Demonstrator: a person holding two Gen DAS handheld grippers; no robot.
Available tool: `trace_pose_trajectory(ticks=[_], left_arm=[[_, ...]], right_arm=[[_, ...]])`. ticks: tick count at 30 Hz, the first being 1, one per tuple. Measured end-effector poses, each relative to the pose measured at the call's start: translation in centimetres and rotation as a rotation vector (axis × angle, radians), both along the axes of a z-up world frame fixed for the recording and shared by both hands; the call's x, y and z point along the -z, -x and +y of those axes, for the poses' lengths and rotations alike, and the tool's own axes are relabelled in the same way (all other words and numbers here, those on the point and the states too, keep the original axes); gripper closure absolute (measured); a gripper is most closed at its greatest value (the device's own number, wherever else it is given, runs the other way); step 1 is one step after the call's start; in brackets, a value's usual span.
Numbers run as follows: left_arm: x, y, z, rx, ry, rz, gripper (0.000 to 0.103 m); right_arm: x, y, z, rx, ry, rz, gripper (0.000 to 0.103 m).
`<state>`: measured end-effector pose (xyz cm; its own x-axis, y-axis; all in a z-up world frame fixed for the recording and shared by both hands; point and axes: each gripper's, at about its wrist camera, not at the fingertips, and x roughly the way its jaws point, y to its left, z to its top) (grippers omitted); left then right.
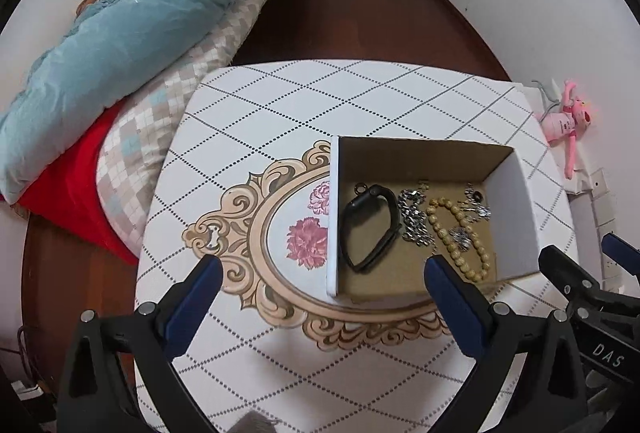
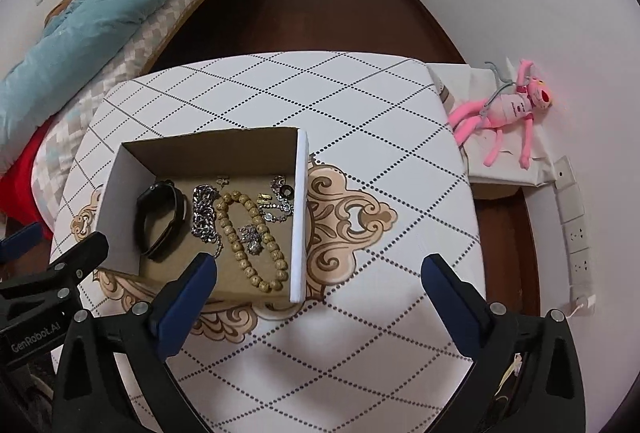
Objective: Organize jewelry
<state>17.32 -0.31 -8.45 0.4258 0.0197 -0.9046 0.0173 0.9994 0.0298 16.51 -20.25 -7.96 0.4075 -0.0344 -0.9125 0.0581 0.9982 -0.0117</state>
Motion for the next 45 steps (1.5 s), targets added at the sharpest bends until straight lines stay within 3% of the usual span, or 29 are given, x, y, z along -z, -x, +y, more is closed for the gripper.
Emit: trace_pose_trajectory(ticks=[6,15,26,35,45], left_arm=[[-4.2,3.5,-0.1,-0.006,-0.002,-0.082,0.000],[-12.5,9.6,-0.1,-0.004,0.034,-0.221,0.000],[-18.9,15.0,-0.3,0.022,0.063,-0.289,0.000],[-21.2,17.3,-0.1,0.012,0.083,-0.279,0.000],[-21.2,17.9,-0.6,0.020,0.069,-0.249,0.000]], right_arm=[[-3.8,3.2,-0.4,0.012,-0.002,-0.062,0.000],[-13.1,10.1,-1.0,0.039,-0.016,-0.224,0.000],[-22.5,17.8,-0.5,0.012,0.002,-0.371,0.000],[-26.1,20.9,-1.1,0.023,-0.004,-0.400,0.000],[-26.6,21.7,-1.0,0.011,-0.012,-0.370,0.000]])
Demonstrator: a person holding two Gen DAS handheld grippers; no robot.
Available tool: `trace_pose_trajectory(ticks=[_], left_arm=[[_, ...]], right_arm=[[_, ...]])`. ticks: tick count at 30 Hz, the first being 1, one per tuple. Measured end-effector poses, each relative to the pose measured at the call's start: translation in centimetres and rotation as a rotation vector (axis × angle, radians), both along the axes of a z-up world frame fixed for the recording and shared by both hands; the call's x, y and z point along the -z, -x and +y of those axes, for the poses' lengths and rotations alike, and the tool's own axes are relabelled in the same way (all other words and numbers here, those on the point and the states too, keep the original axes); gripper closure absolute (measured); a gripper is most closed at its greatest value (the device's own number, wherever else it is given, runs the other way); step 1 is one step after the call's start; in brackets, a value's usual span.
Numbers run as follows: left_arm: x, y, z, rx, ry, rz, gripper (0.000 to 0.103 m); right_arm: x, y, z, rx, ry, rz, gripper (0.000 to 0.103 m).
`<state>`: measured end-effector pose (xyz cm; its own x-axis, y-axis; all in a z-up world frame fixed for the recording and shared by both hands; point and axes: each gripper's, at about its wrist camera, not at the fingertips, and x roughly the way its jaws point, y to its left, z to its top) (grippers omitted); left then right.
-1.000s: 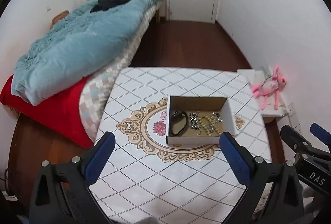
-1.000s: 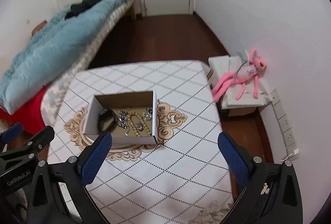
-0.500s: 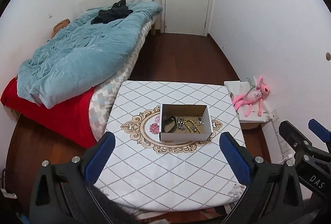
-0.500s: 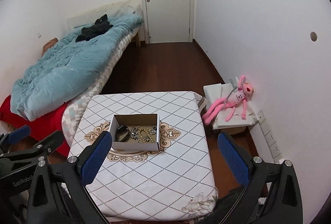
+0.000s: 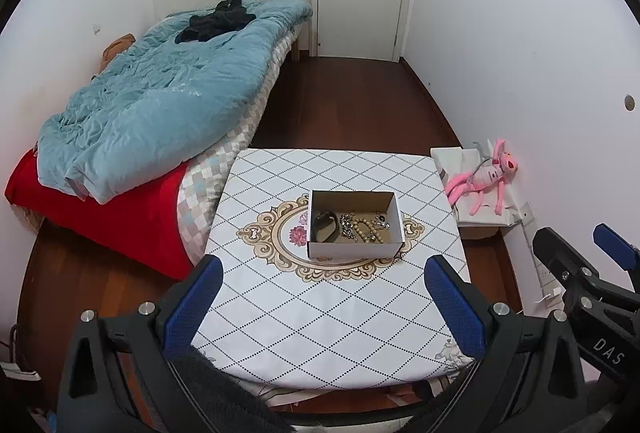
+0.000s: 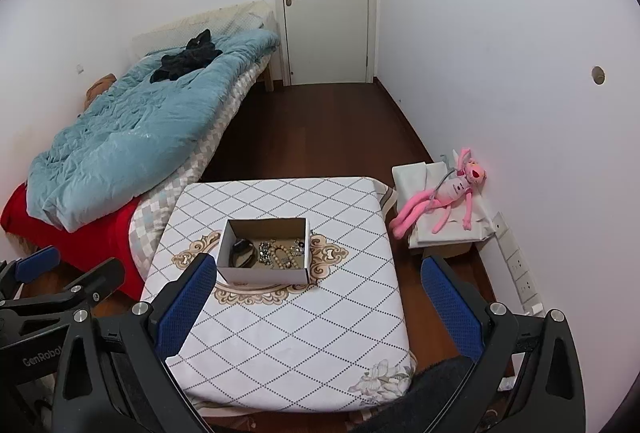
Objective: Organize jewelry
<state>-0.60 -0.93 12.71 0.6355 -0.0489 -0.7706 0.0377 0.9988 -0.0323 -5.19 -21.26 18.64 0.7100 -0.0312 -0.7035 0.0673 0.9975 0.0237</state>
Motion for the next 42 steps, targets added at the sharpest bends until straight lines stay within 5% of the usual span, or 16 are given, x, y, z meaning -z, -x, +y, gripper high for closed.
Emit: trace_pose_trajectory(ticks=[14,28,42], left_arm=[[2.3,-3.8,0.5,-0.051,-0.019,0.036,0.000],[6.8,-8.8,1.0,-0.066,-0.054,0.142,0.000],[8.5,-10.5,0.5,-0.058,-0.072,0.183,0.000]], right_arm=[[2.1,-3.7,-0.9,0.045,0.023,0.034,0.000],[8.8,-11.2,-0.7,0.039,0.033,0.181,0.000],[11.0,-13.3,-0.3,0.022,0.039,0.248,0.000]])
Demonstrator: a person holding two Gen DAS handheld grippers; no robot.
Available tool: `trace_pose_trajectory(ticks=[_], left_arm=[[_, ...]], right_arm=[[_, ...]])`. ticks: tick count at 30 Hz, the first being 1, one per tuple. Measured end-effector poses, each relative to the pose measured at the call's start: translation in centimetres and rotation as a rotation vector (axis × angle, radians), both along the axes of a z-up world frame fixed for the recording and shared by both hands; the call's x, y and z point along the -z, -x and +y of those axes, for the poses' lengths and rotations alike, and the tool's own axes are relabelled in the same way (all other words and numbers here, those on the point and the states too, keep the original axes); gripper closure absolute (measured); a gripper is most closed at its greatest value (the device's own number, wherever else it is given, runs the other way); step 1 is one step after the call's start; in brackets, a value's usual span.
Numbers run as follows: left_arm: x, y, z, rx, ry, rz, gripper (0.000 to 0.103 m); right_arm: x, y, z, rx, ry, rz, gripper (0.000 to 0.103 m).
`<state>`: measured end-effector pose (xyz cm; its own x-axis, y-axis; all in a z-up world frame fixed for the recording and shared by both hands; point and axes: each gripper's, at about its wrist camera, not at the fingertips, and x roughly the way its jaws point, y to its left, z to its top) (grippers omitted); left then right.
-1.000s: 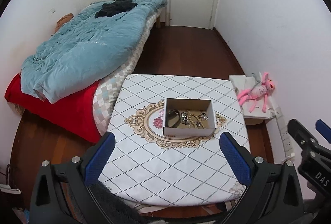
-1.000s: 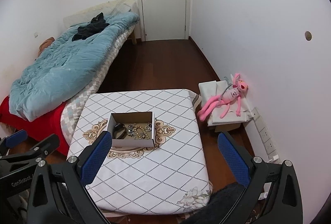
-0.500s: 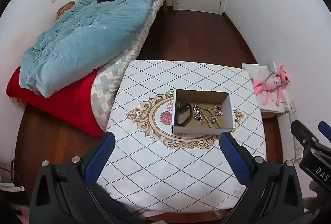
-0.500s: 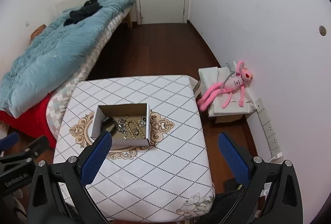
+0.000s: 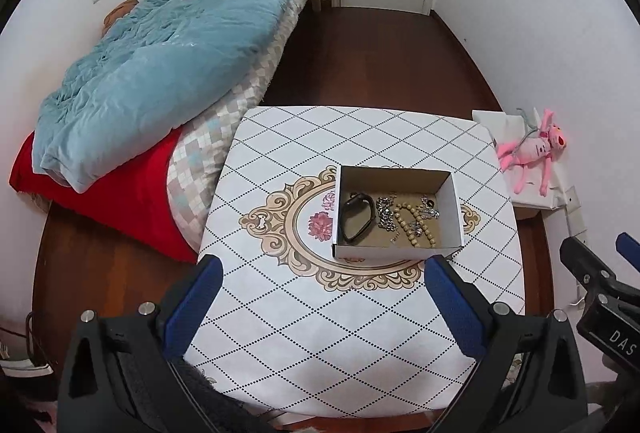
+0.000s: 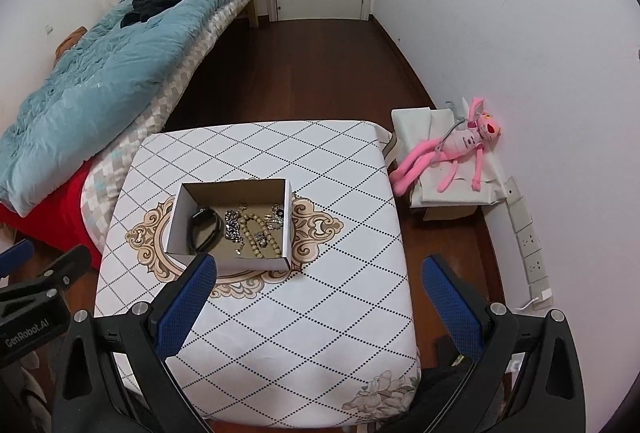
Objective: Organize jewelry
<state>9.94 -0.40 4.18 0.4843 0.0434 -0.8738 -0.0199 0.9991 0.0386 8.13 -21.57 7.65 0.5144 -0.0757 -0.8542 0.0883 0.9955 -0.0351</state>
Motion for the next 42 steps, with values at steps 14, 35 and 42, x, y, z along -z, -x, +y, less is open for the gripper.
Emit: trace_pose_trajectory(ticks=[14,35,42], left_arm=[[0.60,-0.23,-0.27,0.004,0.010,0.014,0.000],[0.80,-0.01,-0.31,0.015,0.025,0.013,0.000],[0.70,0.17,-0.16,0.016,0.029,0.009,0.000]], right_arm=[[0.51,-0.32,0.31,-0.025,-0.003,0.034,0.000],[0.62,-0.33,0.25,-0.031,0.009,0.047,0.000],[0.66,-0.25,0.33,-0.033,0.013,0.048,0.000]])
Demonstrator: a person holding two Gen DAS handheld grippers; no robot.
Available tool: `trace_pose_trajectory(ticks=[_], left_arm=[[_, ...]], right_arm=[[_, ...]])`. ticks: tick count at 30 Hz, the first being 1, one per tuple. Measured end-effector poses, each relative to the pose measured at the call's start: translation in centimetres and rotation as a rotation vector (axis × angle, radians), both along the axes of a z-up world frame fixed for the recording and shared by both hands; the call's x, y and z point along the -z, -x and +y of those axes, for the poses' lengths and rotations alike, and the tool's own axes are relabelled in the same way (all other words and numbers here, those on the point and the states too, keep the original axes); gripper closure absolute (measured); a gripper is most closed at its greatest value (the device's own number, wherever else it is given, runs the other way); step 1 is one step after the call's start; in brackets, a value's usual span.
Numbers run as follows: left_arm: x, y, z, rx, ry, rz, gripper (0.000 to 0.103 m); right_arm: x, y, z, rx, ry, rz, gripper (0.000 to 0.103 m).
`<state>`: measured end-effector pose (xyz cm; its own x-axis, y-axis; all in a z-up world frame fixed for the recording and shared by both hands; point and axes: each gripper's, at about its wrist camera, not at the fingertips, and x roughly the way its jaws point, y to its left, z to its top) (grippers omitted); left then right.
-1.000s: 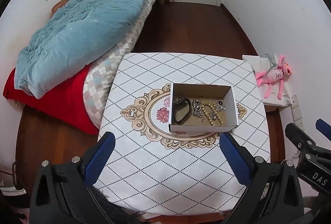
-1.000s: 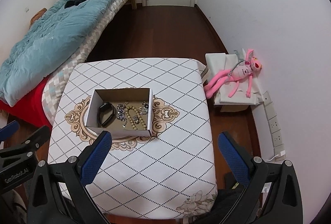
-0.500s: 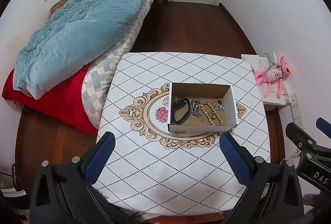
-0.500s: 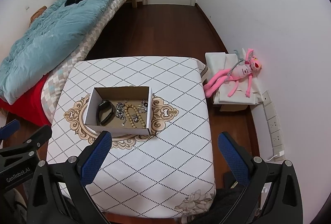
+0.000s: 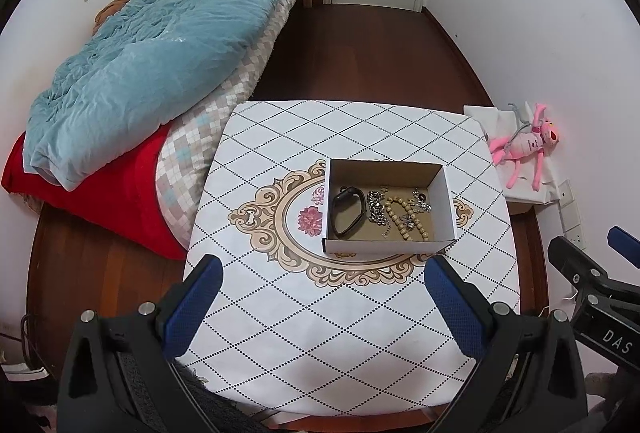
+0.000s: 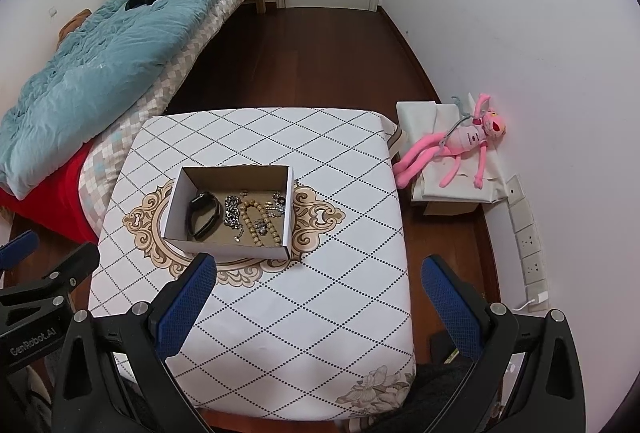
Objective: Organize jewelry
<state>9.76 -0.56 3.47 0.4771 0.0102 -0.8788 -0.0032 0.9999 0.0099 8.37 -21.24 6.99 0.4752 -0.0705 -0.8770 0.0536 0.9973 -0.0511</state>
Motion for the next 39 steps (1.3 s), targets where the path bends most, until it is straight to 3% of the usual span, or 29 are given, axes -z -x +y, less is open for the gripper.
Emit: trace_pose_trajectory(ticks=[39], left_arm=[[-0.39,0.27,-0.23,0.007,-0.001,-0.002,0.000]], right_arm=[[-0.66,0.27,-0.01,-0.019,-0.002,0.000,0.000]])
